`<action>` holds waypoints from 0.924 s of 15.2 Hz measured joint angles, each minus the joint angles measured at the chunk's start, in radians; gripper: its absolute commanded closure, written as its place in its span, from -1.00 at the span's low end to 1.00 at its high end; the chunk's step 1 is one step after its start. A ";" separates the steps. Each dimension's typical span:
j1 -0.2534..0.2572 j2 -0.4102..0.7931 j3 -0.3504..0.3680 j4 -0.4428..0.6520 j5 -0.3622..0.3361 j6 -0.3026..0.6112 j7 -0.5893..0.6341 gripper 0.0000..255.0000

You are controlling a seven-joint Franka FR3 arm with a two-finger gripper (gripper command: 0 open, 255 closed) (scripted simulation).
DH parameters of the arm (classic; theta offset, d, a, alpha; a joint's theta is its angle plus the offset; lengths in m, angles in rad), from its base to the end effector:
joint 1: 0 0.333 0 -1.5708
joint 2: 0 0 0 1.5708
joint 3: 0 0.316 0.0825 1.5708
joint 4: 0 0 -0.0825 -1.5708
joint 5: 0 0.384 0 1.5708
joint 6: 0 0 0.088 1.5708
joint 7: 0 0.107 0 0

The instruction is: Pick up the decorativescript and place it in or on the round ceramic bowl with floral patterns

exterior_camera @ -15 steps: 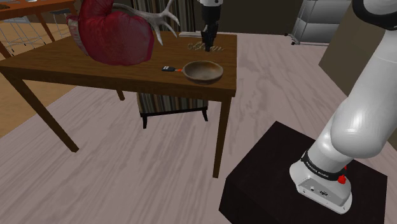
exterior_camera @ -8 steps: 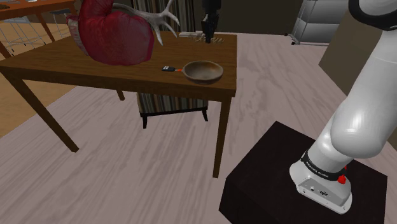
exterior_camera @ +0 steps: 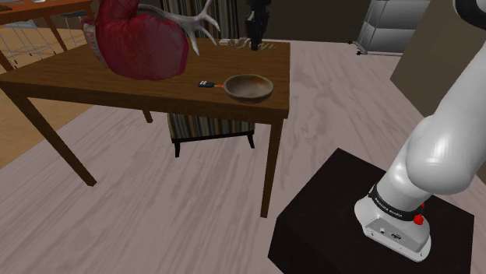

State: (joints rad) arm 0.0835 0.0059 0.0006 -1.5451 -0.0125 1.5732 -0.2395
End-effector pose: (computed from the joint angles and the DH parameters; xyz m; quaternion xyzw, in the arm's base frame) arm 0.5552 0.0455 0.6336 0.9869 0.1610 0.0106 0.0071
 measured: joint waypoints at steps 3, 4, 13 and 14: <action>0.032 -0.070 0.033 -0.079 0.001 0.008 0.064 1.00; 0.041 -0.081 0.043 -0.090 0.002 0.008 0.084 1.00; 0.080 -0.178 0.091 -0.250 0.012 0.070 0.171 1.00; 0.080 -0.183 0.092 -0.269 0.012 0.083 0.171 1.00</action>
State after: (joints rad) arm 0.1635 -0.1769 0.0922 -1.8136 -0.0004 1.6565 -0.0685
